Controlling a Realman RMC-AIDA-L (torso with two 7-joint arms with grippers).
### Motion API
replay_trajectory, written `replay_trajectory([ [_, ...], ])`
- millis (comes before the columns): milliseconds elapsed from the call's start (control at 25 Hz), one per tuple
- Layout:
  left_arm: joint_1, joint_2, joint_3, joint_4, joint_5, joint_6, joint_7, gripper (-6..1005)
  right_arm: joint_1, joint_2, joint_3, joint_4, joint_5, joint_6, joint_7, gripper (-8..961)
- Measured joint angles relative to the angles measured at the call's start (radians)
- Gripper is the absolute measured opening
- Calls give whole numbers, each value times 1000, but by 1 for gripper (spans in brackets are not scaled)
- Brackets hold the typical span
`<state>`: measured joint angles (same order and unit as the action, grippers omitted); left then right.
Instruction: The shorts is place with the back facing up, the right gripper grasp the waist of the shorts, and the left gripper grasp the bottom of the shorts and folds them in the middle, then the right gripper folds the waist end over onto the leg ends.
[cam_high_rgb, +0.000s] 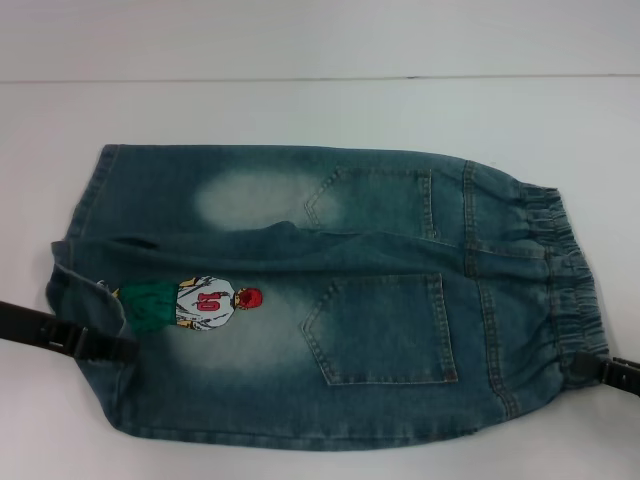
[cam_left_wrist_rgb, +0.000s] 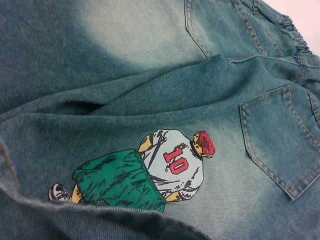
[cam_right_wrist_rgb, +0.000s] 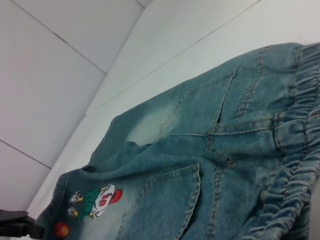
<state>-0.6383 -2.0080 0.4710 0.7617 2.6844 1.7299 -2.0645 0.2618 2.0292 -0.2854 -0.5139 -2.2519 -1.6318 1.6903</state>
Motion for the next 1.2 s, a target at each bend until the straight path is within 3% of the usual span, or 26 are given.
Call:
replay_trajectory([
  [400, -6, 2, 0, -2, 0, -8, 0, 21, 5, -9, 11, -2, 1, 5, 11, 177],
  [640, -7, 2, 0, -5, 0, -9, 0, 20, 12, -9, 11, -1, 1, 18, 15, 50],
  [1200, 25, 12, -21, -6, 2, -74, -1, 20, 25, -11, 41, -11, 2, 28, 12, 50],
])
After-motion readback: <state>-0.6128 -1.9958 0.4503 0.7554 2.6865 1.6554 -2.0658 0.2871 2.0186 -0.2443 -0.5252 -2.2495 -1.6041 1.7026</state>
